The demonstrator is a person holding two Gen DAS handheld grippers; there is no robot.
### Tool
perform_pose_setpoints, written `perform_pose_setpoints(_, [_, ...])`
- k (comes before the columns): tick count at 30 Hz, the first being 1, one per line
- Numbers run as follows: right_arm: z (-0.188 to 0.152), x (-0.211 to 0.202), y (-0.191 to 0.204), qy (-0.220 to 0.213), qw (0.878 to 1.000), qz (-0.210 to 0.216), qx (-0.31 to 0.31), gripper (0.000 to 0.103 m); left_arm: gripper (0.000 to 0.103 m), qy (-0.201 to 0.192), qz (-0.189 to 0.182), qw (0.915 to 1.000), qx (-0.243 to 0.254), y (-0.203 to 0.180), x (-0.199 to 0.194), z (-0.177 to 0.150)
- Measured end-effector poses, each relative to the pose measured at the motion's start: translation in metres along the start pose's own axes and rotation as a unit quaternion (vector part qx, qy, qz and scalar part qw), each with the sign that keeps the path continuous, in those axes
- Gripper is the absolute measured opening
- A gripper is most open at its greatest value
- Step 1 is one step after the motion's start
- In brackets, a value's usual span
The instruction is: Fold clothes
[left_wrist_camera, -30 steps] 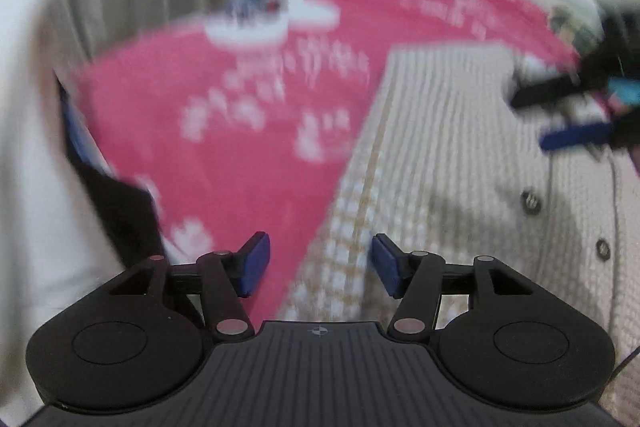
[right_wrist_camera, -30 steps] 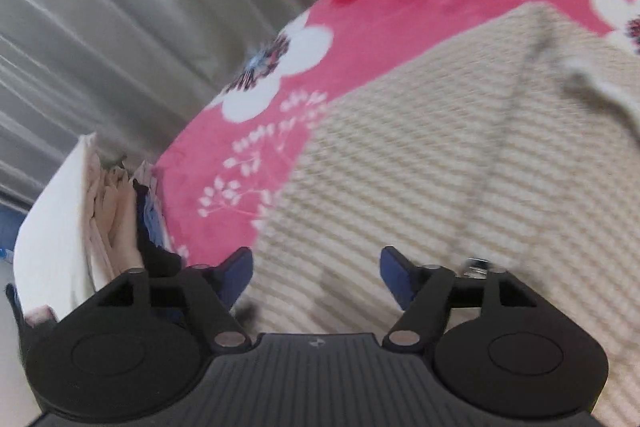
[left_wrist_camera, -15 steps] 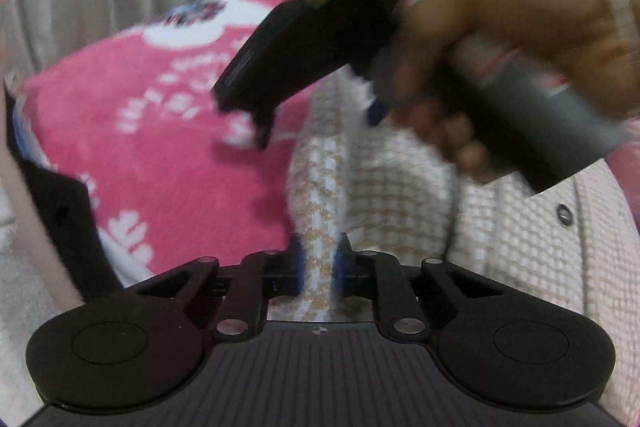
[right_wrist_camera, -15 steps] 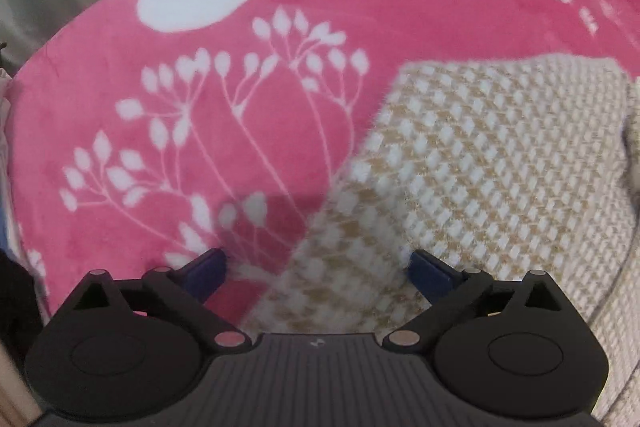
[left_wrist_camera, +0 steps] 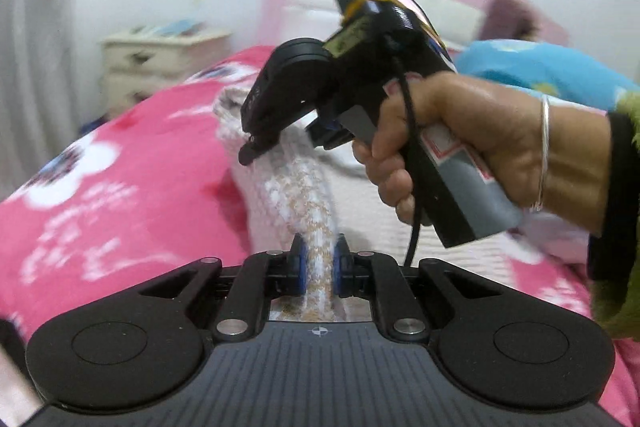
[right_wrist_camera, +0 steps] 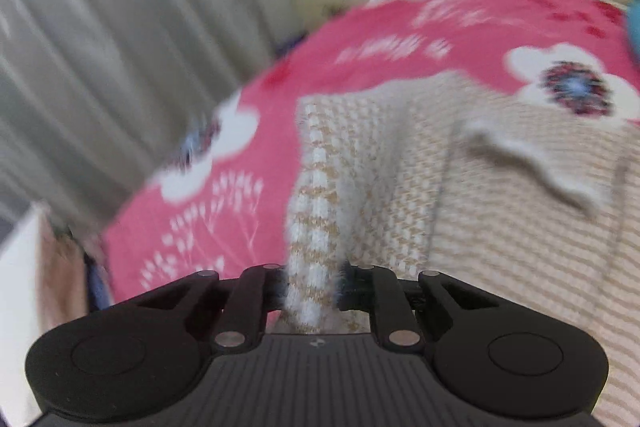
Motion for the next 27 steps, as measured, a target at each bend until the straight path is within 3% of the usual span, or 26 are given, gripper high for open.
perform_pose_setpoints(4, [-0.021,-0.066,-0.064,-0.079,0.994,0.026,0.073,0.015,0.010,-0.003,-0.056,0.9965,0.062,-0.053,0.004,0.000])
perform_pose_setpoints(8, [-0.061,-0.111,-0.124,-0.142,0.981,0.030,0.130,0.015,0.010,0.015,-0.095,0.9854,0.140,-0.099,0.020,-0.017])
perform_pose_setpoints(11, [-0.094,-0.118,-0.166,-0.162,0.970,0.032,0.180,0.015,0.010,0.046,-0.113,0.9735,0.193,-0.127,0.041,-0.038])
perform_pose_setpoints(15, [-0.128,-0.112,-0.209,-0.169,0.960,0.027,0.224,0.015,0.010,0.083,-0.132,0.9641,0.215,-0.136,0.067,-0.054])
perform_pose_setpoints(18, [-0.145,-0.105,-0.234,-0.164,0.953,0.033,0.253,0.015,0.011,0.108,-0.145,0.9598,0.215,-0.142,0.084,-0.060])
perform_pose_setpoints(20, [-0.156,-0.093,-0.251,-0.149,0.947,0.044,0.281,0.015,0.018,0.138,-0.153,0.9574,0.202,-0.143,0.098,-0.063])
perform_pose_setpoints(22, [-0.166,-0.081,-0.268,-0.134,0.940,0.054,0.309,0.015,0.023,0.173,-0.168,0.9551,0.172,-0.136,0.104,-0.058])
perform_pose_setpoints(24, [-0.170,-0.080,-0.275,-0.128,0.936,0.071,0.321,0.016,0.028,0.184,-0.189,0.9555,0.132,-0.118,0.096,-0.044])
perform_pose_setpoints(27, [-0.173,-0.084,-0.275,-0.118,0.934,0.090,0.326,0.027,0.037,0.189,-0.216,0.9565,0.052,-0.089,0.071,-0.026])
Point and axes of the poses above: each gripper's, at about its wrist camera, not at the fingertips, and x roughly the way its jaws point, y to its left, z to its top, the point moved 2 cm from there along x, roughly the way its jaws point, and after that the axes turned 2 degrees about x, right-handed, at the moved point
